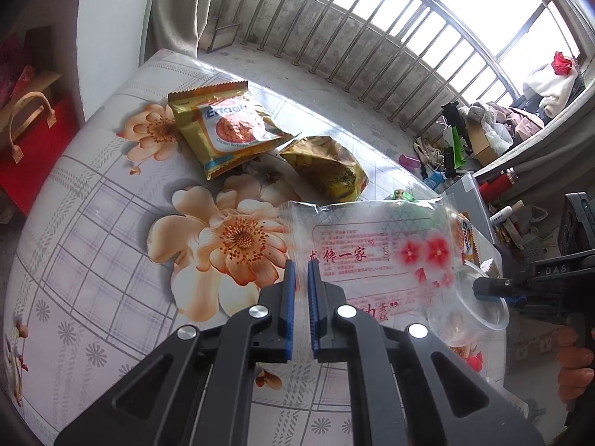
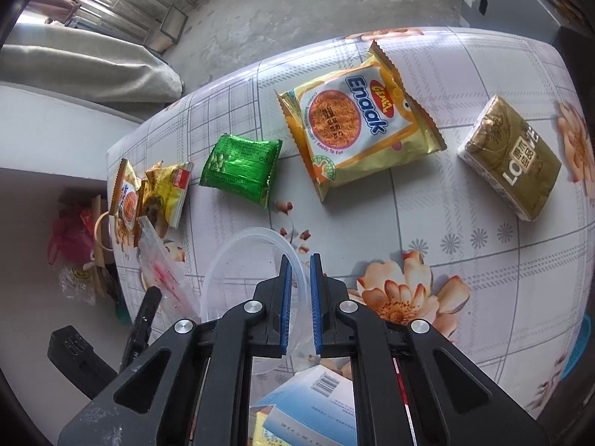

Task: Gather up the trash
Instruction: 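Grasp the clear red-printed plastic bag with the left gripper while the right grasps the clear cup, then carry bag and cup to the blue wastebasket and open both grippers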

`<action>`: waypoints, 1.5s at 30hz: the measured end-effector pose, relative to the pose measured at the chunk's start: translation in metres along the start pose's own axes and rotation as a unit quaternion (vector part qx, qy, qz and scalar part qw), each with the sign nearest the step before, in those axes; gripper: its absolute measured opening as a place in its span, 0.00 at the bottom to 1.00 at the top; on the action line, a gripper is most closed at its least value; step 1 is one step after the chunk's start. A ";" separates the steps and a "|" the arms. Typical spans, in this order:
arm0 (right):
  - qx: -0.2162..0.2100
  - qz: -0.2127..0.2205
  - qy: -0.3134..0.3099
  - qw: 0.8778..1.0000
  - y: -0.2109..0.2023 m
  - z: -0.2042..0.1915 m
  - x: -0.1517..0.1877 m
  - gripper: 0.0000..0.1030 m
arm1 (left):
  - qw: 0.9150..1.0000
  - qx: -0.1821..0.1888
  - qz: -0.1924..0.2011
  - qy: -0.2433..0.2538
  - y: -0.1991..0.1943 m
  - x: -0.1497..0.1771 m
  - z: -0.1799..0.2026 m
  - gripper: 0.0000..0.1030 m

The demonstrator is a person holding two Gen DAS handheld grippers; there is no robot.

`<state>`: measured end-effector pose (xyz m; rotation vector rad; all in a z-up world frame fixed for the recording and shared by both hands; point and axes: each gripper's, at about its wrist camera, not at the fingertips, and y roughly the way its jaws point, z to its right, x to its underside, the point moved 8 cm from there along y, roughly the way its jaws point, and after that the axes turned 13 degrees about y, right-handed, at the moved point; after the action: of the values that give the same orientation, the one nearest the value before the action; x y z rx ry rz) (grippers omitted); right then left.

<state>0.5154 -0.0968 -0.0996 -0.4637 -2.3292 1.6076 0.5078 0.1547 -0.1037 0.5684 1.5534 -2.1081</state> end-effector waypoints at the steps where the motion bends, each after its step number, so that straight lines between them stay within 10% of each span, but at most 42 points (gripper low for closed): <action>1: 0.006 0.005 -0.007 1.000 0.000 0.001 0.002 0.06 | 1.000 -0.002 0.004 0.005 -0.004 0.000 0.002 0.05; 16: -0.093 0.096 -0.016 0.991 -0.114 0.027 0.022 0.04 | 0.995 -0.020 0.087 0.038 -0.111 -0.025 0.029 0.03; 28: -0.223 0.190 -0.013 0.956 -0.255 0.176 0.163 0.04 | 0.977 0.073 0.132 0.150 -0.250 0.030 0.180 0.03; 36: -0.217 0.271 0.149 0.926 -0.268 0.393 0.274 0.04 | 0.938 0.176 0.032 0.297 -0.247 0.147 0.375 0.03; 45: -0.180 0.301 0.384 0.854 -0.197 0.610 0.358 0.04 | 0.873 0.166 -0.111 0.445 -0.152 0.309 0.580 0.04</action>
<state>-0.0741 -0.5347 -0.1112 -1.6977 -1.8881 0.8502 0.1356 -0.3981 -0.0032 1.7574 1.7332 -2.4591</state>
